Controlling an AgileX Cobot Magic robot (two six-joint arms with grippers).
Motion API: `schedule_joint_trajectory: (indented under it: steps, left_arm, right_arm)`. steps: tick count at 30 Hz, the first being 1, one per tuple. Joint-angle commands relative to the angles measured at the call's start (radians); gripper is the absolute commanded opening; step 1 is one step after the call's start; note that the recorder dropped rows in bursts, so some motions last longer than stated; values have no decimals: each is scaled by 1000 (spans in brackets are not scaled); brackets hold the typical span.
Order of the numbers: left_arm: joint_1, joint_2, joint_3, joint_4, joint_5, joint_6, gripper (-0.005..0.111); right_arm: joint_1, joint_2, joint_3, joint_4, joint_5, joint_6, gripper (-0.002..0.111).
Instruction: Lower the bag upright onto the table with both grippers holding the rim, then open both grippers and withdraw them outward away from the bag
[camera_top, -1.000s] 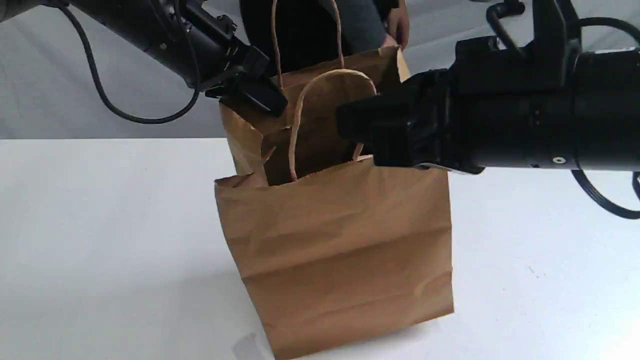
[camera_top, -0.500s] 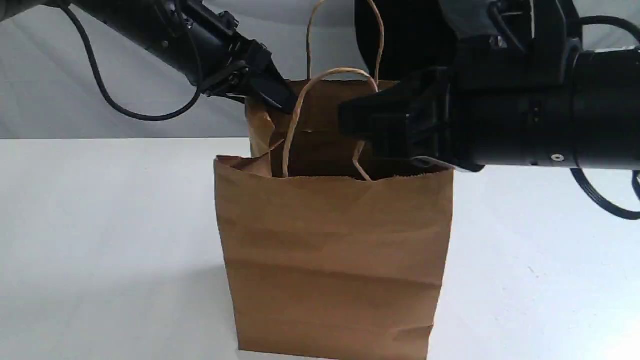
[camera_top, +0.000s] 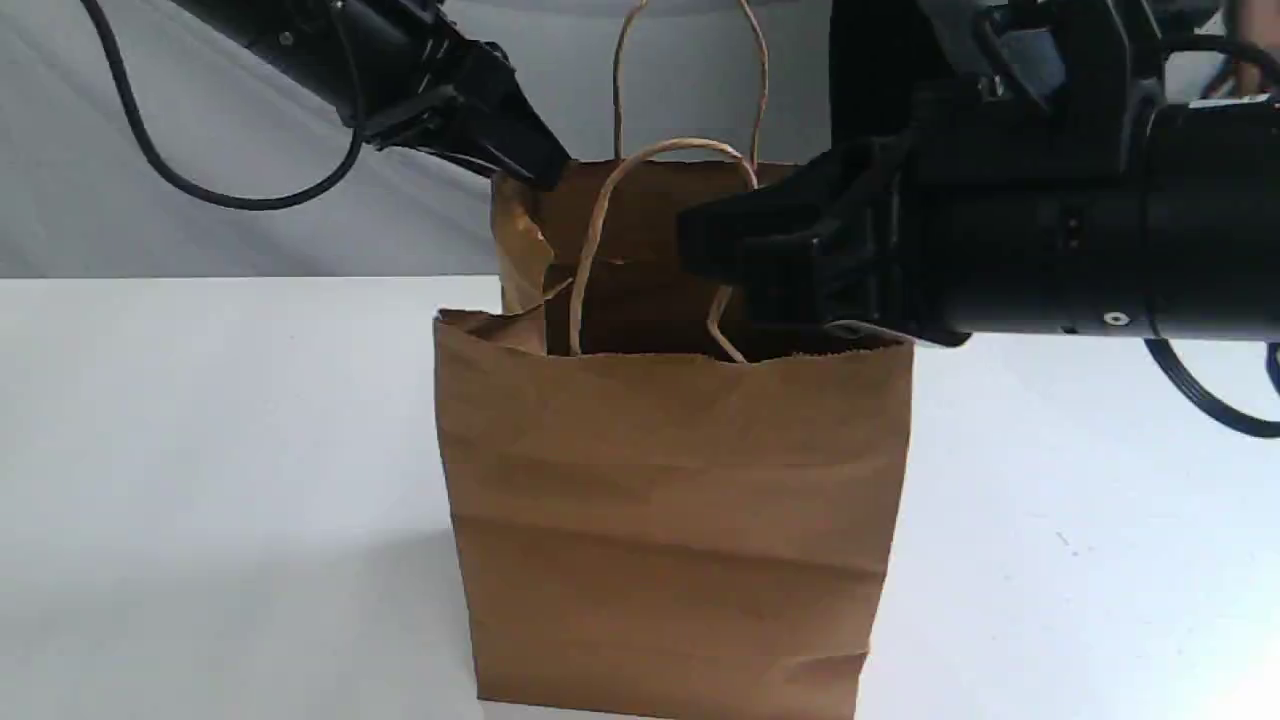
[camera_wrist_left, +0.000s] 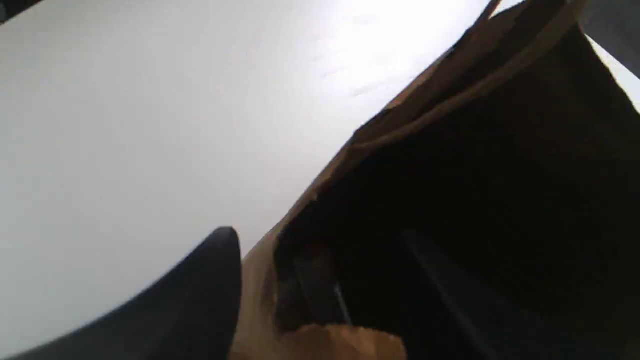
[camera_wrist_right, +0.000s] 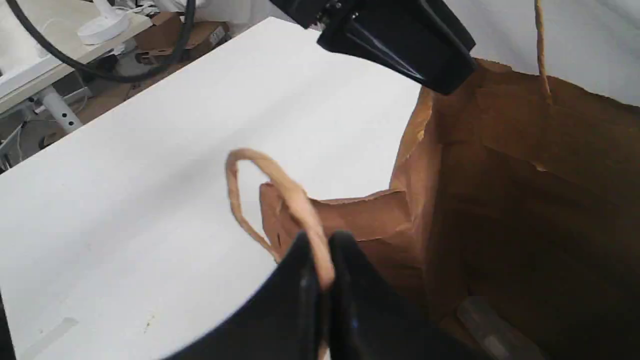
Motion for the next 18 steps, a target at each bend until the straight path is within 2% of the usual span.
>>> schedule_joint_trajectory:
  steps: [1,3,5,9,12,15,18]
  left_arm:
    - [-8,-36,-7,28,-6,-15,49]
    - [-8,-49,-7,78,-6,-41,49]
    - [-8,-58,-7,145,-6,-70,49]
    - [-8,-80,-7,220,-6,-110,49]
    - [-8,-101,-7,221,-6,-112,49]
    - [-8,-122,-7,221,-6,-112,47]
    - [-8,-141,-7,227,-6,-112,47]
  right_arm:
    - [4,-5,9,-10,-4,3,0]
    - [4,-5,9,-13,-2,3,0]
    - [4,-5,9,-21,0,3,6]
    - [4,-5,9,-26,0,3,27]
    - [4,-5,9,-28,-3,3,44]
    - [4,-5,9,-28,-3,3,52]
    - [4,-5,9,-28,1,3,53]
